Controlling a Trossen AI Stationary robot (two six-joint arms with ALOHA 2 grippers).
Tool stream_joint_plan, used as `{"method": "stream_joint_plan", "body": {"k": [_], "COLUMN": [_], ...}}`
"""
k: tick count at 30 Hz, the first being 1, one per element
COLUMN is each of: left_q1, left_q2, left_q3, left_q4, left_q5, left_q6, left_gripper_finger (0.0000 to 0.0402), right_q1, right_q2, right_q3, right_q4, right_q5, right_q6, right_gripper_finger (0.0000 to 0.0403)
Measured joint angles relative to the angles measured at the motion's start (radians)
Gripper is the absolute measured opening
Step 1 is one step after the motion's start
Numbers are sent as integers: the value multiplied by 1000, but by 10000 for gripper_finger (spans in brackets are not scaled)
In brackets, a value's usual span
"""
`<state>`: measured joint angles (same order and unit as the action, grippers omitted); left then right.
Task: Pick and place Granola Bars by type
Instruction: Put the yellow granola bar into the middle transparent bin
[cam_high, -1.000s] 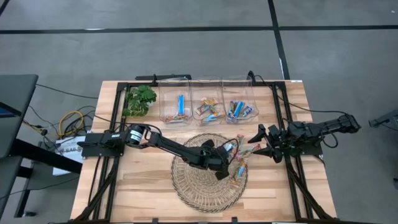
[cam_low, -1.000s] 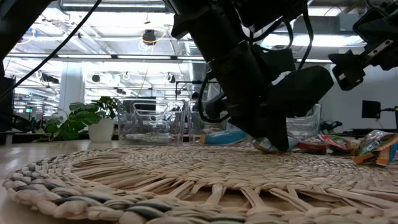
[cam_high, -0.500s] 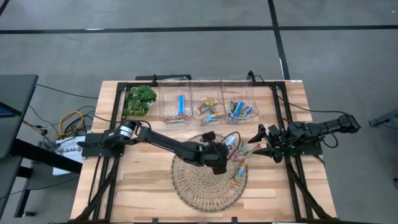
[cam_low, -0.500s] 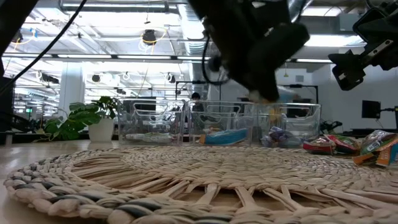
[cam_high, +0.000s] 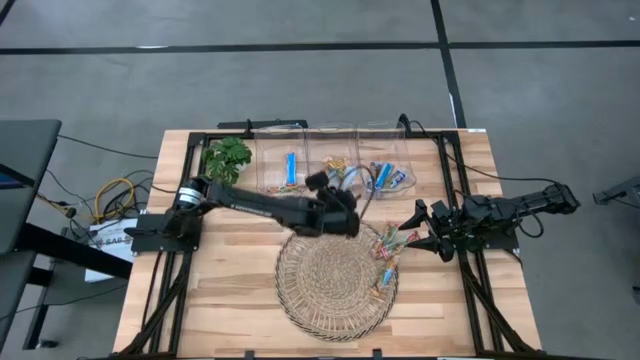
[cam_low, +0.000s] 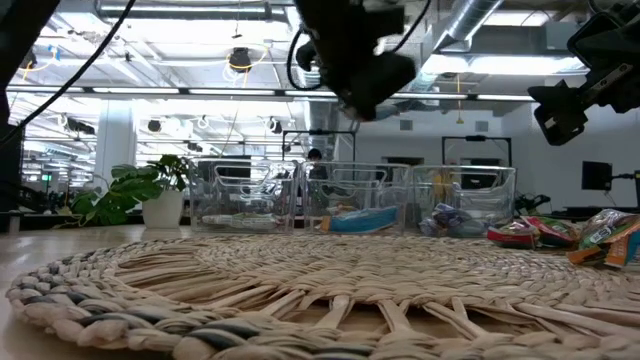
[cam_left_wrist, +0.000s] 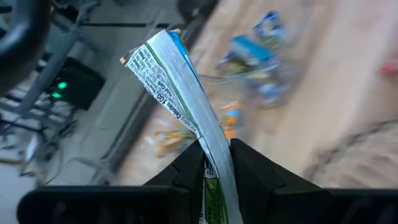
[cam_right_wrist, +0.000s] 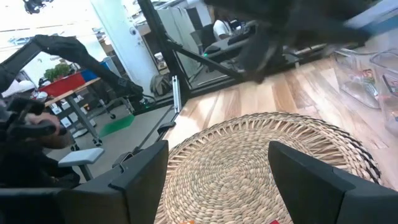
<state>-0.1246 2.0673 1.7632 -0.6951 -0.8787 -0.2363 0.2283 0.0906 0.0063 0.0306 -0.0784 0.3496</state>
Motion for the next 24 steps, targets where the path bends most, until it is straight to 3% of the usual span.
{"method": "stream_joint_plan", "body": {"k": [5, 13, 24], "left_q1": [96, 204, 228], "left_q2": [-3, -3, -2], "left_q3": [0, 0, -1], "left_q4": [-17, -85, -102], "left_q5": [20, 264, 249], "left_q6": [79, 106, 101], "left_gripper_finger": [65, 65, 71], "right_q1": [0, 0, 0], "right_q2": [0, 0, 0], "right_q3": [0, 0, 0], "right_q4": [0, 0, 0], "right_q5": [0, 0, 0], "right_q6": [0, 0, 0], "right_gripper_finger": [271, 271, 271]}}
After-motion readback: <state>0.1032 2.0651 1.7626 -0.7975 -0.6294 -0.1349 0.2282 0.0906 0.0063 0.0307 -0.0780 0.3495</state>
